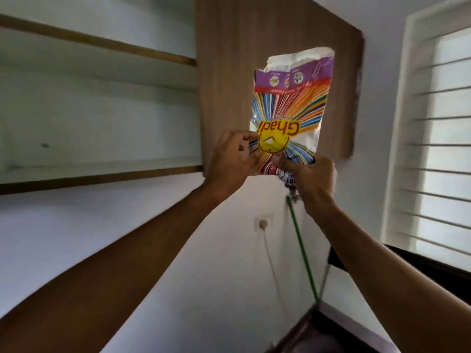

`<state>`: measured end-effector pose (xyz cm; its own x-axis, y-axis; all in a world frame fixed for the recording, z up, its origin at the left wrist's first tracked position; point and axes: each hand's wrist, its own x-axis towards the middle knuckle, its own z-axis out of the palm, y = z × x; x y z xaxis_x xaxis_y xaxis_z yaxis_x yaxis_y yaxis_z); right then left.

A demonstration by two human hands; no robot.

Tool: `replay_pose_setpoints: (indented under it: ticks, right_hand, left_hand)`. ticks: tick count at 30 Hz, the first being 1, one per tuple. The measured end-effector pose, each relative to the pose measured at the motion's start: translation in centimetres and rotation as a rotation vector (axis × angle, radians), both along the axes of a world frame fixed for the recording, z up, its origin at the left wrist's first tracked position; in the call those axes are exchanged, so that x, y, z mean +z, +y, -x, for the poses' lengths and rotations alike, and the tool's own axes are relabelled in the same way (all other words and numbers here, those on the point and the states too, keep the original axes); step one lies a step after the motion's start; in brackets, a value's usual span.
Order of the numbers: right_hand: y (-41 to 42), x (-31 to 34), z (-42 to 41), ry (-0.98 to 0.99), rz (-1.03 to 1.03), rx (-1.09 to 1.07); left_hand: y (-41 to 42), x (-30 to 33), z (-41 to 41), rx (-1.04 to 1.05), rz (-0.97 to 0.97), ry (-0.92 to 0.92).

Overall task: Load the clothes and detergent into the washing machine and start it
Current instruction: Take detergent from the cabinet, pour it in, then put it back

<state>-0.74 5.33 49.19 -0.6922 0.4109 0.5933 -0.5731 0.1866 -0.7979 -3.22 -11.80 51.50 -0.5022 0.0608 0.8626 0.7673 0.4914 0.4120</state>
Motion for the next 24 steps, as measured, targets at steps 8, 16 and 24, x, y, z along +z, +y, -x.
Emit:
replay_pose_setpoints:
  ticks: [8,16,24]
  right_hand:
    - [-12.6,5.4,1.9,0.079,0.023,0.194]
    - [-22.5,6.8,3.6,0.022,-0.031,0.426]
    - [-31.9,7.3,4.0,-0.043,-0.130,0.610]
  left_hand:
    - [-10.6,3.3,-1.9,0.286,0.004,0.105]
    - [-18.5,4.8,-3.5,0.479,-0.087,-0.030]
    - [-22.7,4.1,-6.5,0.510,-0.501,-0.163]
